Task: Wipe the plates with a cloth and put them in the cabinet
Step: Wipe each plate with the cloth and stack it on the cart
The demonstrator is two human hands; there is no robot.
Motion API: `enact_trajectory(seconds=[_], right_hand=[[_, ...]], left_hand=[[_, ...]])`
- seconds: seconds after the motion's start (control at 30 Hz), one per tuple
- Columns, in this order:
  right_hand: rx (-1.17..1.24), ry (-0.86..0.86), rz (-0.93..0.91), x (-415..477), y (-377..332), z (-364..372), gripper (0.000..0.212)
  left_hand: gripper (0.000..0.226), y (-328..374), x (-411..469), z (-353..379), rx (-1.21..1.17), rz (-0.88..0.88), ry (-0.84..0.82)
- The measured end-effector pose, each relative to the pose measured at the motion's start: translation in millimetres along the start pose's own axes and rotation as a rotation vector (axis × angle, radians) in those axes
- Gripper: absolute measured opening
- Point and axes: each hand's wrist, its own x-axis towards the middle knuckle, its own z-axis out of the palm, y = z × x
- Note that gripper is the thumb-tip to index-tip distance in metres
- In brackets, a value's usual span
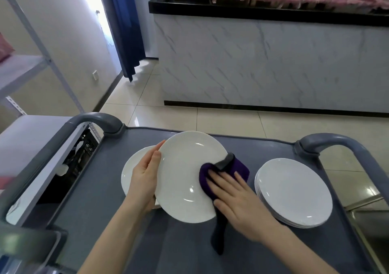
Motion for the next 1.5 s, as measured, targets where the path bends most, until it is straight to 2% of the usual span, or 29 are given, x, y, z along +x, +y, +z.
enact_trajectory(seconds=[0.13,0.23,0.43,0.57,0.8,0.93,1.03,1.1,1.17,1.33,1.5], right_hand=[[0.014,0.072,0.11,36,6,-16,0.056],[0.032,0.071,0.013,55,-15,-22,0.056],[0.061,-0.036,-0.219,21,-47,0,0.054],[0.173,-0.105,-0.182,-12,-34,0,0.051],[0.064,0.232,-0.005,-3,5,-12,0.045],[0.078,0.319,0.073,24,16,-23,0.048],[0.308,0.402,0.135,35,21,-29,0.05],[0.532,0.418,0.221,37,20,-31,0.051],[0.625,0.417,0.307,35,20,-28,0.052],[0.939,0.426,0.513,15,28,-17,0.039],[1.145,0.358,0.521,-8,28,-8,0.034]], left_hand=[[0.03,0,-4,10,0.034,-0.024,-0.073],[0.033,-6,-10,19,0.021,-0.058,-0.121],[0.032,-17,-8,19,-0.047,-0.108,-0.024],[0.03,-18,-6,13,-0.068,-0.116,0.047],[0.033,-3,-8,14,-0.018,-0.074,-0.051],[0.035,-2,-15,21,0.025,-0.081,-0.114],[0.035,-5,-19,23,0.023,-0.078,-0.138],[0.034,-7,-20,24,0.003,-0.067,-0.104],[0.033,-7,-19,26,-0.007,-0.069,-0.05],[0.033,-12,-16,25,0.006,-0.097,-0.003],[0.035,-15,-14,22,0.016,-0.107,0.022]])
